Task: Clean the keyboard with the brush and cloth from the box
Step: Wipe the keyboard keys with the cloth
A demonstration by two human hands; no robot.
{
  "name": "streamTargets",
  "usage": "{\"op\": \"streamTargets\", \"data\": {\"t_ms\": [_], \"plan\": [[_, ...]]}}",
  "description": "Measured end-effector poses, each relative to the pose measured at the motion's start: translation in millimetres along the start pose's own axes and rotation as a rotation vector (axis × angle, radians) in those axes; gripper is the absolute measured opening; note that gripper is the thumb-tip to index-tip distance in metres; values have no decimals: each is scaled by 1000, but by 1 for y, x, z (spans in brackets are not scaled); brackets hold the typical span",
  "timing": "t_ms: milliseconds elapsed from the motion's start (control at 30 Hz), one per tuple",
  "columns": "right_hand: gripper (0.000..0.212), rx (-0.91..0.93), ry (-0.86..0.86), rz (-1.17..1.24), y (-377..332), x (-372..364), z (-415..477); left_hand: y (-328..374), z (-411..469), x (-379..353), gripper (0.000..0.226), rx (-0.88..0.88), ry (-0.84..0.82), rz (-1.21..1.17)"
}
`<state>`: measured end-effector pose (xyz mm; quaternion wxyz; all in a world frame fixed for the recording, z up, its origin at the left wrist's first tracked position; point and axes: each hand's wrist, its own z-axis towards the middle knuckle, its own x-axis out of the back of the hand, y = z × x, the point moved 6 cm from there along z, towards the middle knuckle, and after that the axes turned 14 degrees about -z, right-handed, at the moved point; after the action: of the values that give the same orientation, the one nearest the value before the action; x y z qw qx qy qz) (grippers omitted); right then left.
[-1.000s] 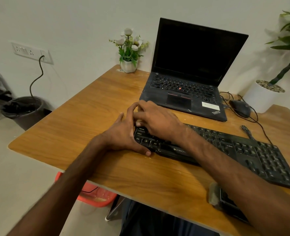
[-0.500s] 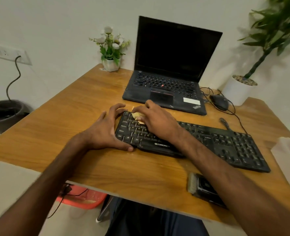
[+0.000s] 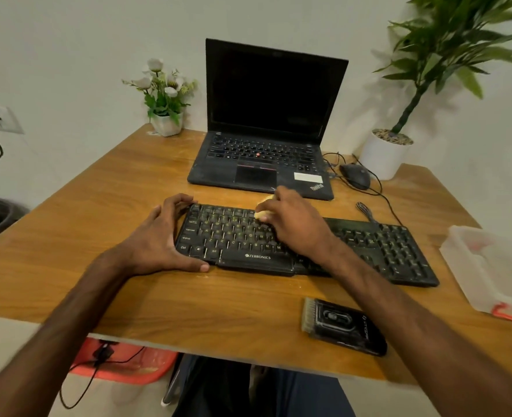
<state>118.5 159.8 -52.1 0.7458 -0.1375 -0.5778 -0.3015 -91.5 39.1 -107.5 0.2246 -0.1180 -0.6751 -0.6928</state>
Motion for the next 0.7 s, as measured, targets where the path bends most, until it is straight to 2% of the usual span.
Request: {"op": "streamTargets", "data": {"t_ms": [167,367,567,700], "plan": [[34,102,-3,39,-24,-1,-1,-6,3,1,134,-10,1,-24],[31,-137,-23,76,63,2,-33,-9,5,0,134,-21,-4,-54],[24,-350,-90,-95,139,6,-66,-8,4,-2,126,-35,-5,-61],[23,-278,-73,63,119,5,-60,-7,4,-2,123,-33,2,-25]]}}
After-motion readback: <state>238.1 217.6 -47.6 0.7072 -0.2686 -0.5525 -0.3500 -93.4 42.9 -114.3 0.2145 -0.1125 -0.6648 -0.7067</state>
